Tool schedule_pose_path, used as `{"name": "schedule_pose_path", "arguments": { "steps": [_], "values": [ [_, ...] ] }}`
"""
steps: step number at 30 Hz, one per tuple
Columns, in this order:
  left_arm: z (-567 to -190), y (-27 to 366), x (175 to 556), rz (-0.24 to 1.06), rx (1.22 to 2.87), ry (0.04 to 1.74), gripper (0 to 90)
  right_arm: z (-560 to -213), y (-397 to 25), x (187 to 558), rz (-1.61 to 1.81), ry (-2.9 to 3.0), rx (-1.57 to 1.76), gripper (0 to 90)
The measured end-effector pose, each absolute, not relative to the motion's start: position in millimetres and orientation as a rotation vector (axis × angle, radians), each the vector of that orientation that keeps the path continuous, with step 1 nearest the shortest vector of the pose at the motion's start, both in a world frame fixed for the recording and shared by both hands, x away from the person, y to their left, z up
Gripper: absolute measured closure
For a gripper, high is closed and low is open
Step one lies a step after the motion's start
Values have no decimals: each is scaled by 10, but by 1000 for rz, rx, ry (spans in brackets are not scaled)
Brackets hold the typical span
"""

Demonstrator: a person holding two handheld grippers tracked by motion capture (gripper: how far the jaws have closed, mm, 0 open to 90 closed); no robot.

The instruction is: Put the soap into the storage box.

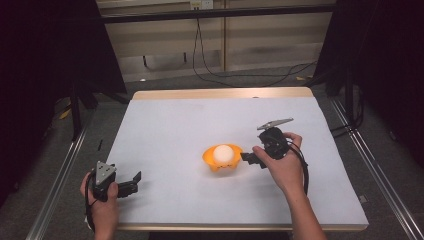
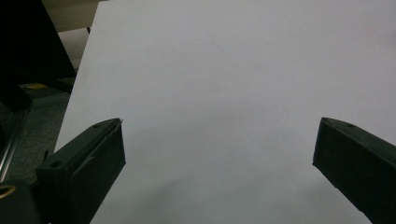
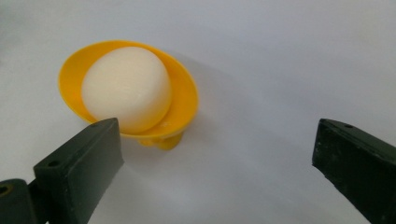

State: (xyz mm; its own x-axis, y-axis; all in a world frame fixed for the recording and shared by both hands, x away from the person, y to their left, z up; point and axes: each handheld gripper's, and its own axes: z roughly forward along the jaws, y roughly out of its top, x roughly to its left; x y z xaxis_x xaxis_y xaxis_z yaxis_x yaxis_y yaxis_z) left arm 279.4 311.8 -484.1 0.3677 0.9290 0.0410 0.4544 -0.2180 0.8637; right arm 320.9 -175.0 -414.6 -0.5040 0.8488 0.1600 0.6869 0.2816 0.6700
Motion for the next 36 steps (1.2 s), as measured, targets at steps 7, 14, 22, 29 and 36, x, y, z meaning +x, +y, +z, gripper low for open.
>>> {"name": "schedule_pose_path", "arguments": {
  "steps": [7, 14, 22, 29, 36],
  "values": [
    [-4842, 3115, 2793, 748, 1819, 1211, 22, -4170, -1972, 3117, 1024, 2273, 1456, 11],
    [-4841, 3120, 2790, 747, 1821, 1210, 21, -4228, -2152, 3033, 1014, 2237, 1496, 11],
    [-4841, 3119, 2788, 747, 1819, 1211, 21, -4322, -2345, 2933, 1005, 2197, 1542, 11],
    [-4842, 3118, 2786, 747, 1816, 1212, 21, -4400, -2503, 2842, 1000, 2163, 1564, 11],
    [-4841, 3119, 2787, 750, 1819, 1208, 21, -4467, -2651, 2761, 986, 2136, 1586, 11]
  ]
}}
